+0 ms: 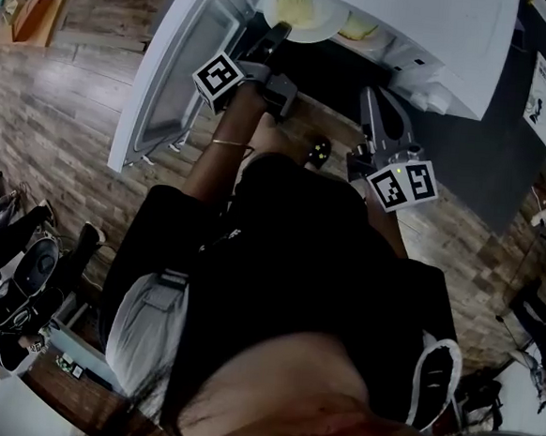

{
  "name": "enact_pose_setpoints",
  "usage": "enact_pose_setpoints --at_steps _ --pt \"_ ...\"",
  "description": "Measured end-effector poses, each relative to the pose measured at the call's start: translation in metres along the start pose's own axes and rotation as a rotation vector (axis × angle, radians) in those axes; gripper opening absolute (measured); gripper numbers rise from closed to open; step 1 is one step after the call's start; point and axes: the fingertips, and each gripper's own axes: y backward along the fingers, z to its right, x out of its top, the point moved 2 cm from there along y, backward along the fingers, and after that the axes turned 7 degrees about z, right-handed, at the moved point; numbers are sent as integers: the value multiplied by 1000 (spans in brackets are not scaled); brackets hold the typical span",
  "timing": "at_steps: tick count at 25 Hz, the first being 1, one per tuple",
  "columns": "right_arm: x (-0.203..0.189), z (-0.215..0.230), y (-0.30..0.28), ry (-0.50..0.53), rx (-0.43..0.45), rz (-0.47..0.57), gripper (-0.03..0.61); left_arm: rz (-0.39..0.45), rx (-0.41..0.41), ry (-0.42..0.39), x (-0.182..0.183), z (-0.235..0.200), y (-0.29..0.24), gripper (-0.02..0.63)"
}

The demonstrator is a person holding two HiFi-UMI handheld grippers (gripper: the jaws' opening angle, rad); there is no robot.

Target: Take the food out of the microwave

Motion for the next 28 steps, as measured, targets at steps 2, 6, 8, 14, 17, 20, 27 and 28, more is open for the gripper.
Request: enact_pose_setpoints --at_steps 2,6,8,14,17,20,27,28 --pt "0 1 5 -1 5 -4 0 2 -3 -11 -3 1 6 15" --pt "1 5 14 -6 3 -7 0 4 -7 -17 -12 4 18 15" --pt "2 5 17 -4 2 -7 -1 6 -1 -26 -15 4 26 15" --pt "-1 -3 18 -37 37 -5 0 5 -5 -46 -23 12 51 15" --pt "-3 -7 20 -49 50 -7 0 1 -16 -54 -26 16 61 15" --pt "-7 -12 24 -53 49 -7 0 3 -18 -42 -29 17 72 15" --pt "-15 -21 32 -64 51 -15 0 -25 -24 -68 -35 15 91 15" --pt "-17 -23 33 -65 51 -19 0 -35 -26 -68 -37 15 93 15"
